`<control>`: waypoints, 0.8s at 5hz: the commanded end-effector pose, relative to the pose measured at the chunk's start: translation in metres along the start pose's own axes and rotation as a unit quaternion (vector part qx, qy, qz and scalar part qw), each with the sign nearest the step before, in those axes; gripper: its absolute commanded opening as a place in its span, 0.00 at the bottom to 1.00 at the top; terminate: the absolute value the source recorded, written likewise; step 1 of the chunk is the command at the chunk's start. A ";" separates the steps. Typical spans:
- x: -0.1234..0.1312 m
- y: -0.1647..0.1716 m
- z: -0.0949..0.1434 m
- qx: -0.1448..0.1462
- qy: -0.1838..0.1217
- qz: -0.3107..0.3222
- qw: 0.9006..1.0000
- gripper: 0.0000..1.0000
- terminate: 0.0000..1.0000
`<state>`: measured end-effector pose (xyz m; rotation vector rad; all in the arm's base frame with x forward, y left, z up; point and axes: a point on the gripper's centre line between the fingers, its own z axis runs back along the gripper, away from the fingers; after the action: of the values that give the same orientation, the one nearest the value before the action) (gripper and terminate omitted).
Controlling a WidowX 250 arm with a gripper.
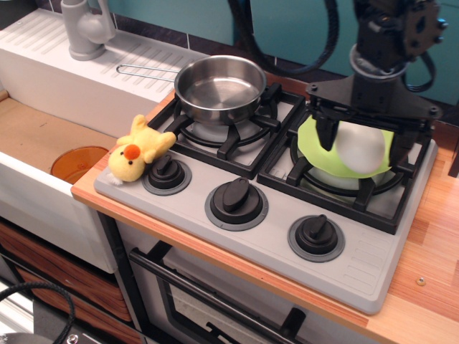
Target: Put egg on plate and stuffedduck in pot or pan on stove
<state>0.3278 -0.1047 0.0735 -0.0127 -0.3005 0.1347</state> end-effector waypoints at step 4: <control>0.000 0.018 0.065 -0.016 0.039 -0.054 0.998 1.00 0.00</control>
<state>0.3011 -0.0828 0.1175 -0.0183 -0.1728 0.0265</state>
